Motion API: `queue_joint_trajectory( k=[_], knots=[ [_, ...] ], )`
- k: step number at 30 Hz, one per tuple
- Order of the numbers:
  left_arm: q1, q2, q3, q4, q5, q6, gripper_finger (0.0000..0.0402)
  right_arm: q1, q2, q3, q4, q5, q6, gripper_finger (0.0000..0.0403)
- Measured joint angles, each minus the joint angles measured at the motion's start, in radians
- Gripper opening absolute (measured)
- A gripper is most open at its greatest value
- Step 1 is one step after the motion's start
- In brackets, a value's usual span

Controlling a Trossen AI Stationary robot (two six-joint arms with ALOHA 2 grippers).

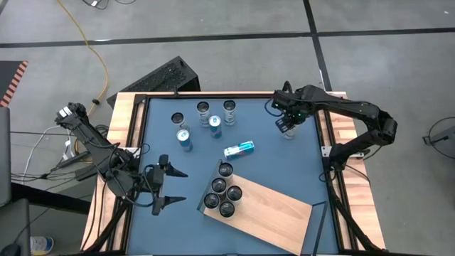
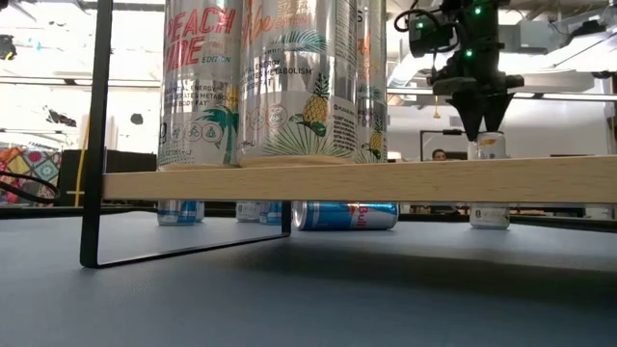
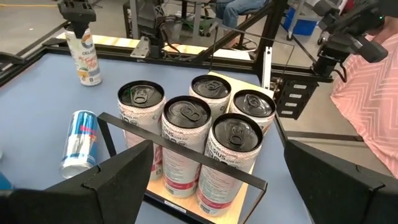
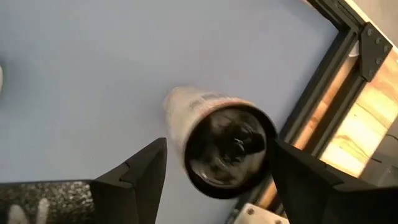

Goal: Place canned beverage on shelf
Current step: Put the white yellow soda can aligned with the other white yellow soda can on the shelf

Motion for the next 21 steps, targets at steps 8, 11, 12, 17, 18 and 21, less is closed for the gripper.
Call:
queue_joint_trajectory(
  k=[8,11,12,17,18,21],
  knots=[
    [0.025,-0.013,0.0,0.0,-0.017,-0.043,0.0348,0.03,-0.056,-0.001,-0.004,0.06,0.027,0.0266],
    [0.033,-0.013,0.0,-0.001,-0.011,-0.043,0.0348,0.029,-0.087,-0.001,0.001,0.065,0.084,0.0266],
    [0.035,-0.013,0.0,-0.002,0.0,-0.043,0.0348,0.028,-0.098,-0.004,0.019,0.066,0.102,0.0265],
    [0.042,-0.013,0.0,-0.006,0.063,-0.028,0.0348,-0.002,-0.134,-0.078,0.122,-0.003,0.124,0.0266],
    [0.042,-0.013,0.0,-0.011,0.064,-0.028,0.0348,-0.008,-0.134,-0.095,0.127,-0.02,0.126,0.0266],
    [0.041,-0.013,0.0,-0.026,0.065,-0.029,0.0348,-0.019,-0.134,-0.132,0.13,-0.031,0.116,0.0272]
  ],
)
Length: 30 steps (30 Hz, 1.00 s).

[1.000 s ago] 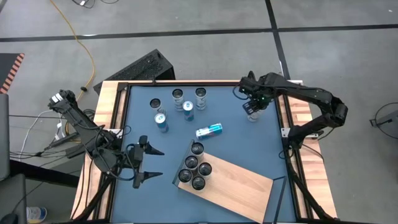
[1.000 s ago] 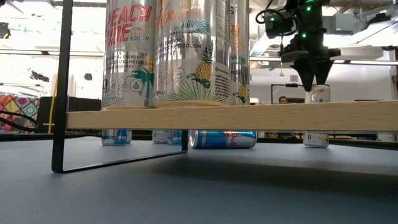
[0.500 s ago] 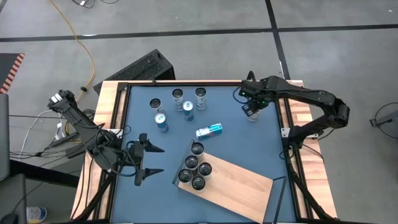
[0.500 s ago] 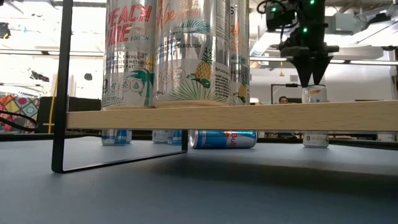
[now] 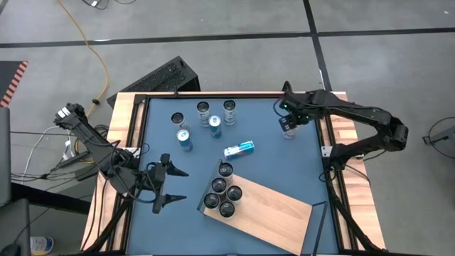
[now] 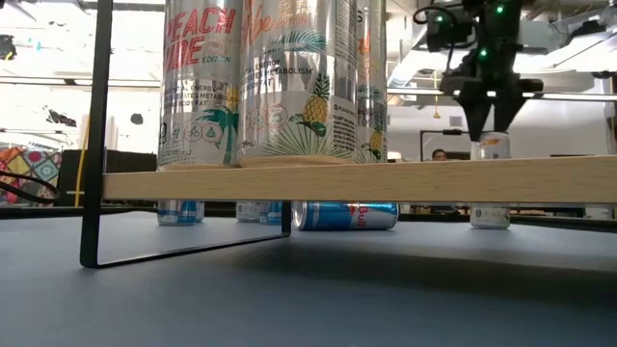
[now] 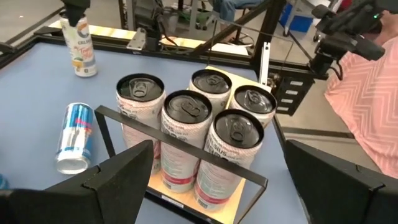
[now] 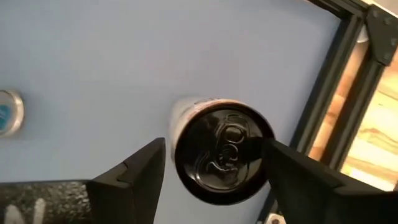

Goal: Place canned beverage on shelf
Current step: Put the white yellow soda can aligned with the other white yellow soda can on the shelf

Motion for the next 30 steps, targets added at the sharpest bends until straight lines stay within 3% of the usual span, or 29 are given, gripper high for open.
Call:
queue_joint_trajectory(
  k=[12,17,30],
  knots=[
    [0.0,0.0,0.0,-0.004,-0.001,0.0,0.0348,0.005,0.01,0.09,-0.024,-0.026,-0.011,0.0337],
    [0.0,0.0,0.0,-0.004,-0.002,0.0,0.0348,0.023,0.01,0.129,-0.053,0.059,0.005,0.0336],
    [0.0,0.001,0.0,-0.036,-0.006,0.002,0.0348,-0.029,0.01,0.006,-0.026,0.017,0.018,0.0334]
  ],
)
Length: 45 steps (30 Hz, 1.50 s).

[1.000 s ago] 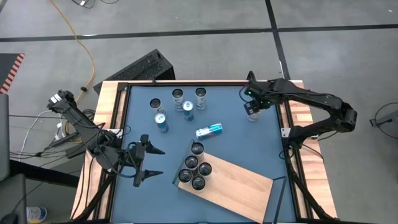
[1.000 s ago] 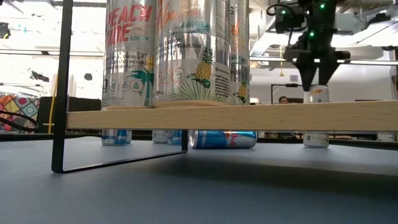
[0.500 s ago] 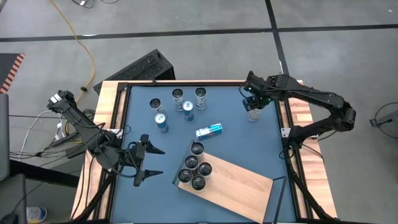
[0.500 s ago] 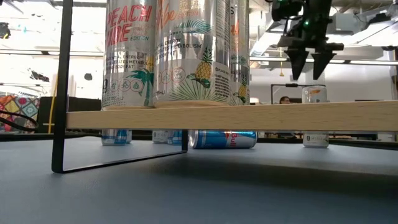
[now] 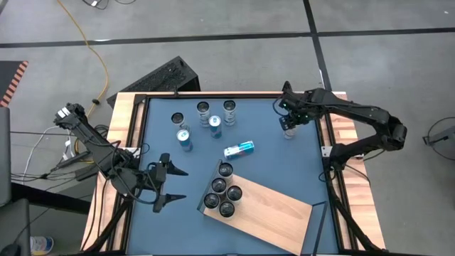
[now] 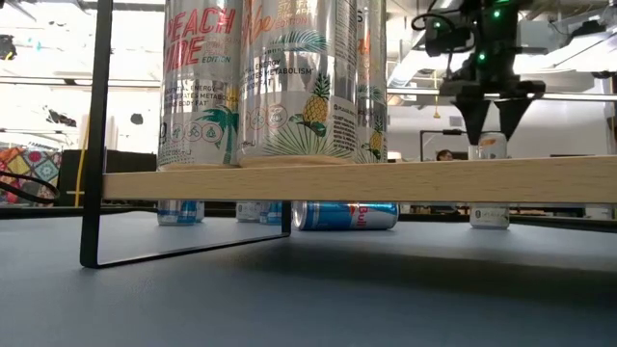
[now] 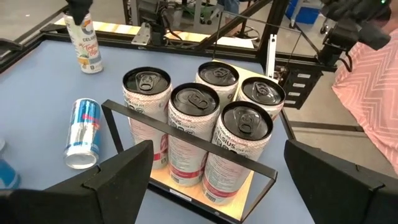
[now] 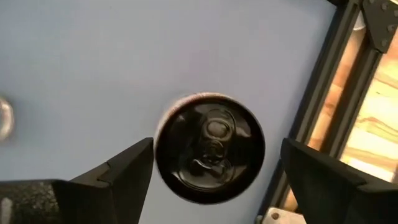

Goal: Place canned beverage on shelf
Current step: Put the white yellow soda can aligned with the other white yellow soda can on the shelf

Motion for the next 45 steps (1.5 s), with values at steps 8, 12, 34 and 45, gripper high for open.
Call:
queue_joint_trajectory(
  k=[8,12,34,45],
  knots=[
    [0.0,0.0,0.0,-0.007,-0.006,-0.001,0.0348,-0.003,0.0,-0.009,0.049,-0.039,0.001,0.0311],
    [0.0,0.0,0.0,-0.009,-0.006,-0.001,0.0348,-0.004,0.011,-0.009,0.045,-0.042,0.03,0.0275],
    [0.0,0.0,0.0,-0.006,-0.06,0.0,0.0348,0.254,0.076,0.304,-0.221,-0.034,0.229,0.0207],
    [0.0,0.0,0.0,-0.007,-0.059,-0.001,0.0348,0.616,0.125,0.472,-0.302,0.029,0.576,0.0207]
  ],
)
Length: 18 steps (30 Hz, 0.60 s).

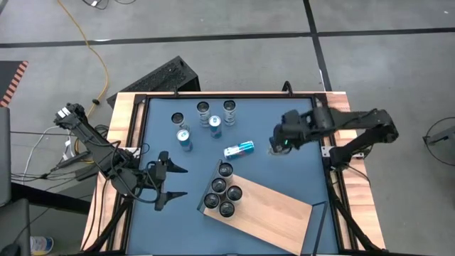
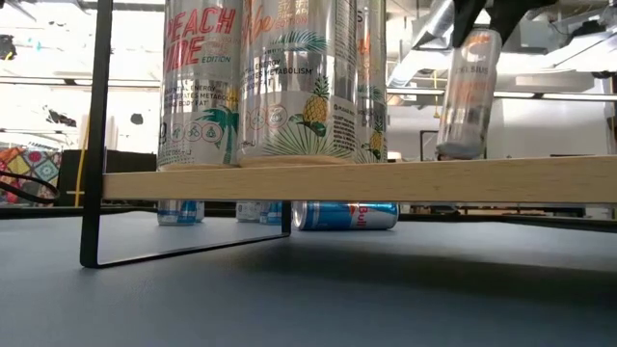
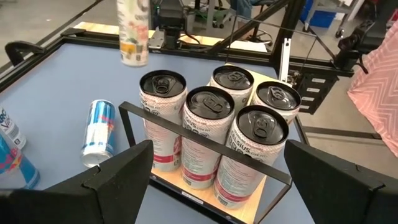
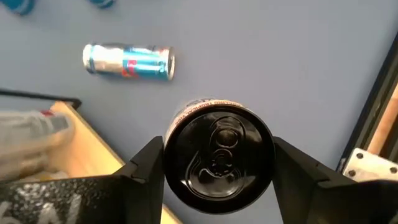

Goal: Place canned beverage on shelf
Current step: Put the white yellow soda can aligned with the other white yellow soda can on the shelf

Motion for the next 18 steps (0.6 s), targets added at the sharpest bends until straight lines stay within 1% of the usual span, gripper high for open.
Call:
queue_joint_trajectory(
  k=[6,12,15,18],
  knots=[
    [0.0,0.0,0.0,-0.001,0.0,0.0,0.0348,0.119,0.105,0.026,0.002,-0.006,0.076,0.0207],
    [0.0,0.0,0.0,-0.002,0.0,-0.014,0.0348,0.19,0.246,0.201,0.001,-0.028,0.045,0.0207],
    [0.0,0.0,0.0,-0.002,-0.001,-0.015,0.0348,0.202,0.305,0.299,0.005,-0.026,0.011,0.0207],
    [0.0,0.0,0.0,-0.004,-0.008,-0.014,0.0348,0.202,0.358,0.366,0.002,-0.028,-0.023,0.0207]
  ],
)
